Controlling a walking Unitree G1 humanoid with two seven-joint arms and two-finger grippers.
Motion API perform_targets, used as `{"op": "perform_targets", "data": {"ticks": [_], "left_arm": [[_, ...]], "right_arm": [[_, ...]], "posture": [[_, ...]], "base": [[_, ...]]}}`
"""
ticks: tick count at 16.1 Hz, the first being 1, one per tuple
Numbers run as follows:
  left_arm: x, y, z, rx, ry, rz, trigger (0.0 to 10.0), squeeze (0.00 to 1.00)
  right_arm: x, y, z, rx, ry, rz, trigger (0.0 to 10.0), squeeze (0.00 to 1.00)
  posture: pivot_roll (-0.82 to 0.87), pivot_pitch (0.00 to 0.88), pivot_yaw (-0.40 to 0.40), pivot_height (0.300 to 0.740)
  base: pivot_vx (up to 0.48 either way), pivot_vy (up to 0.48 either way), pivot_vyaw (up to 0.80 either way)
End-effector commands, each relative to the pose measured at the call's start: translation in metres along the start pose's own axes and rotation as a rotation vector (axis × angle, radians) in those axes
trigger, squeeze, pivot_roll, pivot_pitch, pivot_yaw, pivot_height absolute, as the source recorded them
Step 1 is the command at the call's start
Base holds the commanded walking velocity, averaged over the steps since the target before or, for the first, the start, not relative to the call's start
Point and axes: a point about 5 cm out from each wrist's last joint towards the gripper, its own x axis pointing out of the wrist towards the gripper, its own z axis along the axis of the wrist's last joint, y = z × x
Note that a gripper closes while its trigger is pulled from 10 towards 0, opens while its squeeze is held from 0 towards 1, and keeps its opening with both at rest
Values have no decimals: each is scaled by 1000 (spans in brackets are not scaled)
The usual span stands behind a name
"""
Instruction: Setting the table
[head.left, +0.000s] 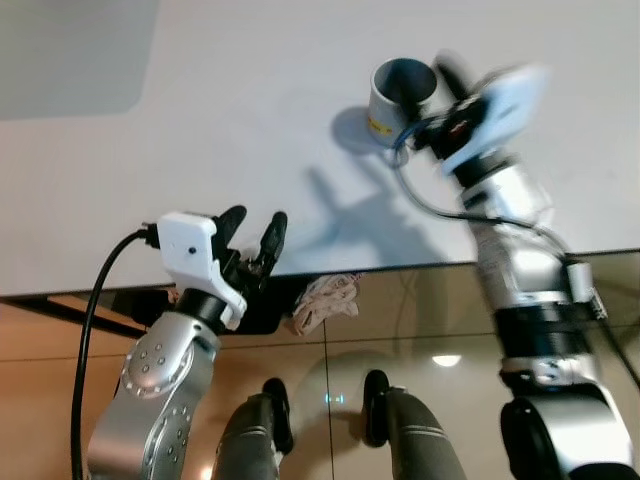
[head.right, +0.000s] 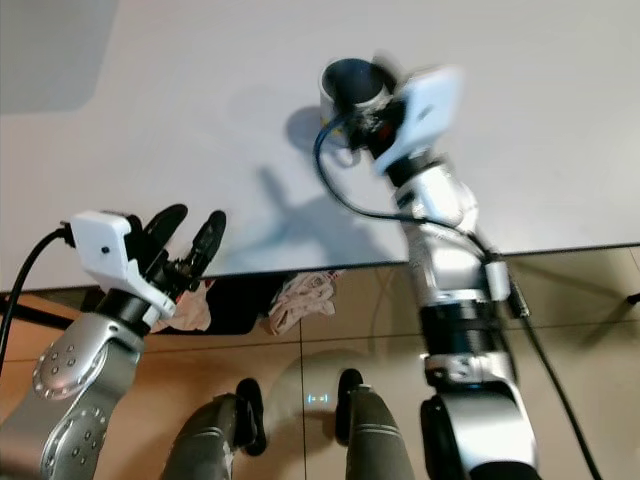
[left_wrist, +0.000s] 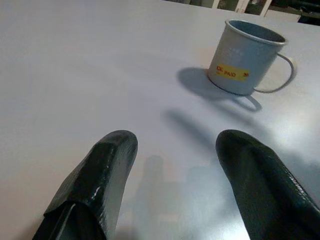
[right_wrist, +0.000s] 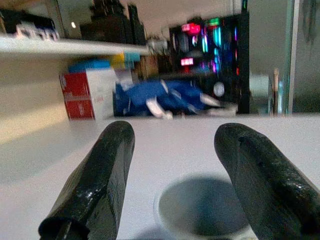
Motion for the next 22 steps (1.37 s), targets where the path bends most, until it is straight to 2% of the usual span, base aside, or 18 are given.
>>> {"op": "perform_targets", "data": {"ticks": [1, 2, 5, 7, 10, 11, 13, 14, 16, 19, 22], "left_arm": [[-1, 7, -7, -7, 33, 36, 10000, 0], [3, 11, -13, -6, 64, 53, 10000, 0], [12, 24, -15, 29, 64, 100, 10000, 0], [14, 29, -14, 49, 62, 119, 10000, 0], [19, 33, -17, 55, 67, 114, 10000, 0], [19, 34, -22, 59, 80, 97, 10000, 0], [18, 35, -27, 73, 99, 91, 10000, 0], [13, 37, -41, 54, 139, 95, 10000, 0], [6, 39, -56, 50, 185, 103, 10000, 0], [-1, 37, -72, 33, 222, 105, 10000, 0], [-1, 34, -77, 31, 224, 101, 10000, 0]], "right_arm": [[-7, 4, 0, 2, 17, 24, 10000, 0], [-16, 13, -6, -16, 66, 64, 10000, 0], [-55, 49, -52, 23, 275, 125, 10000, 0], [-63, 54, -59, 66, 312, 116, 10000, 0], [-68, 52, -67, 89, 336, 84, 10000, 0], [-66, 45, -68, 83, 332, 62, 10000, 0], [-65, 42, -67, 95, 327, 50, 10000, 0], [-68, 44, -75, 68, 368, 67, 10000, 0], [-75, 50, -86, 63, 415, 82, 10000, 0], [-89, 61, -104, 51, 488, 129, 10000, 0], [-91, 62, -110, 28, 511, 147, 10000, 0]], "posture": [[-79, 220, 43, 740], [-90, 205, 38, 740], [-103, 189, 29, 740], [-104, 181, 25, 740], [-101, 160, 25, 740], [-95, 145, 21, 740], [-97, 142, 23, 740], [-88, 127, 18, 740], [-82, 121, 15, 740], [-71, 101, 6, 740], [-64, 98, 2, 740]], "base": [[0, 0, 0], [0, 431, 0], [0, 480, 0], [0, 480, 0], [0, 480, 0], [0, 480, 0], [0, 480, 0], [0, 480, 0], [0, 480, 0], [0, 480, 0], [0, 480, 0]]}}
